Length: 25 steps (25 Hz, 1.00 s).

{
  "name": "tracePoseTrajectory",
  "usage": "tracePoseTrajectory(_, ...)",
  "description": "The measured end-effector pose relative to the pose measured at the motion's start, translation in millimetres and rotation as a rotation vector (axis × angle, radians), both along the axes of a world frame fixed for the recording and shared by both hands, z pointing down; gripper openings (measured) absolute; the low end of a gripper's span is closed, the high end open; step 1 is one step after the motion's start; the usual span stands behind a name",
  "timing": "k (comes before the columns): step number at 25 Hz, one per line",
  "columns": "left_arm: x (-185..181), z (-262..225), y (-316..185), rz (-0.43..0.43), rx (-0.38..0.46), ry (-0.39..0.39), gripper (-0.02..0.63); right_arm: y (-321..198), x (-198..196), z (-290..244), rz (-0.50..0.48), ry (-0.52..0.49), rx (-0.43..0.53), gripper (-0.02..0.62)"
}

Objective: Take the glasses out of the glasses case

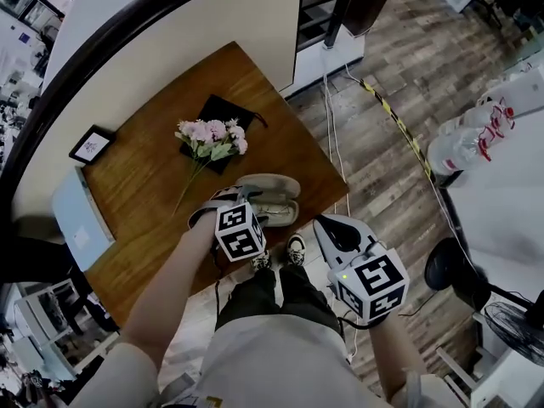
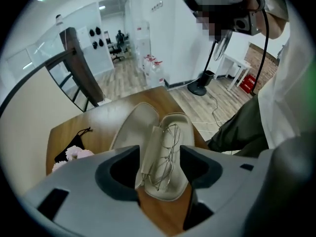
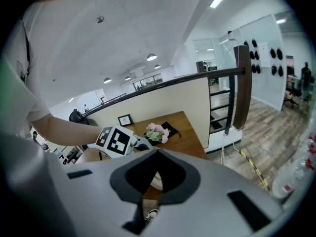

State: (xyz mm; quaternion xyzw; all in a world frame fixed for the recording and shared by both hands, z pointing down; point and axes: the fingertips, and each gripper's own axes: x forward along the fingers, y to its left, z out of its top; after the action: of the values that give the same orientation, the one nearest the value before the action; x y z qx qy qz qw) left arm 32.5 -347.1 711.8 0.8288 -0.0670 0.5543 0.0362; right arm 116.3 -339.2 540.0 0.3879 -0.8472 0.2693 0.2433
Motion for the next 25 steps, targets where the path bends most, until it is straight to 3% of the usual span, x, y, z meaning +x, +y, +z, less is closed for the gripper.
tracePoseTrajectory(4, 4.4, 15.1, 16.3, 0.104, 0.005, -0.047, 0.246, 1.4, 0.3, 10.4, 0.002, 0.004, -0.024, 0.003)
tracePoseTrajectory(8, 6.4, 27.4, 30.7, 0.146, 0.015, -0.084, 0.204, 3.8, -2.0, 16.1, 0.001, 0.002, -0.038, 0.003)
tracePoseTrajectory(13, 1.9, 44.8, 33.1, 0.132, 0.087, -0.152, 0.153, 11.1, -9.5, 23.1, -0.014, 0.002, -0.056, 0.003)
tracePoseTrajectory(16, 3.2, 47.9, 35.7, 0.141, 0.089, -0.172, 0.113, 16.4, -12.6, 25.1, -0.020, -0.001, -0.065, 0.003)
tracePoseTrajectory(25, 2.3, 29.6, 30.2, 0.043, 0.122, -0.131, 0.034, 22.2, -19.7, 17.8, -0.016, -0.006, -0.053, 0.003)
